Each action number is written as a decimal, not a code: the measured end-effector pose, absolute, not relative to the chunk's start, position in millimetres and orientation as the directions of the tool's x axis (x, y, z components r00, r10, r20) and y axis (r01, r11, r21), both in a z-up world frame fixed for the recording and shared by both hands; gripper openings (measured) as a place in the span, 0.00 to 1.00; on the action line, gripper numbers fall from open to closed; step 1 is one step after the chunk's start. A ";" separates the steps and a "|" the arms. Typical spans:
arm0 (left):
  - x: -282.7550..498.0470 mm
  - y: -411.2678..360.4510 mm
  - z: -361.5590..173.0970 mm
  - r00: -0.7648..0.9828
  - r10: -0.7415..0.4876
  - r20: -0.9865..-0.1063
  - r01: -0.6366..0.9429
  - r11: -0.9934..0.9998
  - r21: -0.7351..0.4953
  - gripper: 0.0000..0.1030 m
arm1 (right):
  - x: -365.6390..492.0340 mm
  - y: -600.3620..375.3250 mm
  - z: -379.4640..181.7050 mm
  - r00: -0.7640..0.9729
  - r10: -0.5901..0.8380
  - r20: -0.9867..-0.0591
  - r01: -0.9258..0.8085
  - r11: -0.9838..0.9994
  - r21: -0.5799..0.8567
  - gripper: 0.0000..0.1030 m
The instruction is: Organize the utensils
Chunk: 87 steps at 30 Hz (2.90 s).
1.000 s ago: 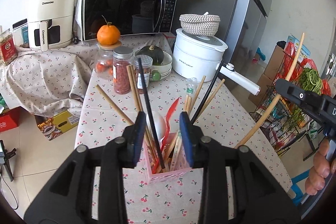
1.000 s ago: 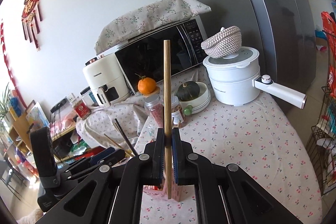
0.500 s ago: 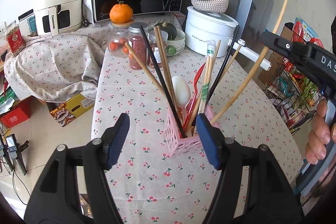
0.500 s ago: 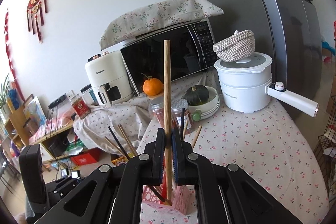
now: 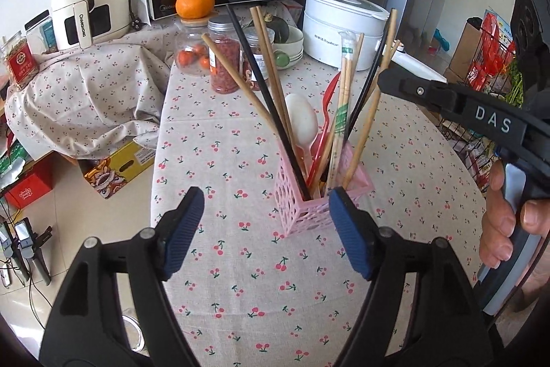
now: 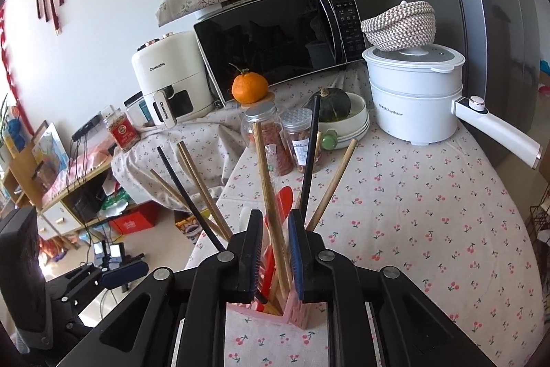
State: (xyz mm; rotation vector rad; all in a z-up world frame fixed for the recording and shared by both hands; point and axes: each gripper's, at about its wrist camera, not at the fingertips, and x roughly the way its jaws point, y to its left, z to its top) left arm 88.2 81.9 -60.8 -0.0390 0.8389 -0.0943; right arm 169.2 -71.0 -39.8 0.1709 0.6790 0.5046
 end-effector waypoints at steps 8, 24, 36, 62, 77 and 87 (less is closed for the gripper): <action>89.2 82.3 -61.0 0.659 -0.084 -0.747 0.045 0.996 -0.073 0.80 | 157.0 -80.4 -29.0 0.689 0.496 -0.529 -0.399 0.868 0.294 0.62; 78.9 62.5 -49.4 0.680 -0.041 -0.732 -0.024 0.997 -0.079 0.99 | 112.2 -159.6 -17.0 0.791 0.258 -0.555 -0.189 0.965 0.180 1.00; 50.2 25.7 -24.9 0.741 -0.017 -0.671 0.009 1.000 -0.016 0.99 | 64.6 -201.5 5.5 0.801 0.079 -0.593 -0.049 0.997 0.066 1.00; 43.1 13.4 -26.5 0.718 -0.010 -0.696 -0.004 1.000 -0.018 0.99 | 52.4 -211.7 8.7 0.804 0.072 -0.590 -0.034 0.997 0.076 1.00; 37.4 10.1 -16.1 0.750 -0.004 -0.662 -0.009 1.000 -0.016 0.99 | 57.3 -203.9 7.6 0.808 0.083 -0.583 -0.047 0.996 0.078 1.00; 34.9 8.9 -13.2 0.760 -0.005 -0.650 -0.008 1.000 -0.018 0.99 | 59.6 -202.3 6.3 0.807 0.083 -0.585 -0.051 0.996 0.072 1.00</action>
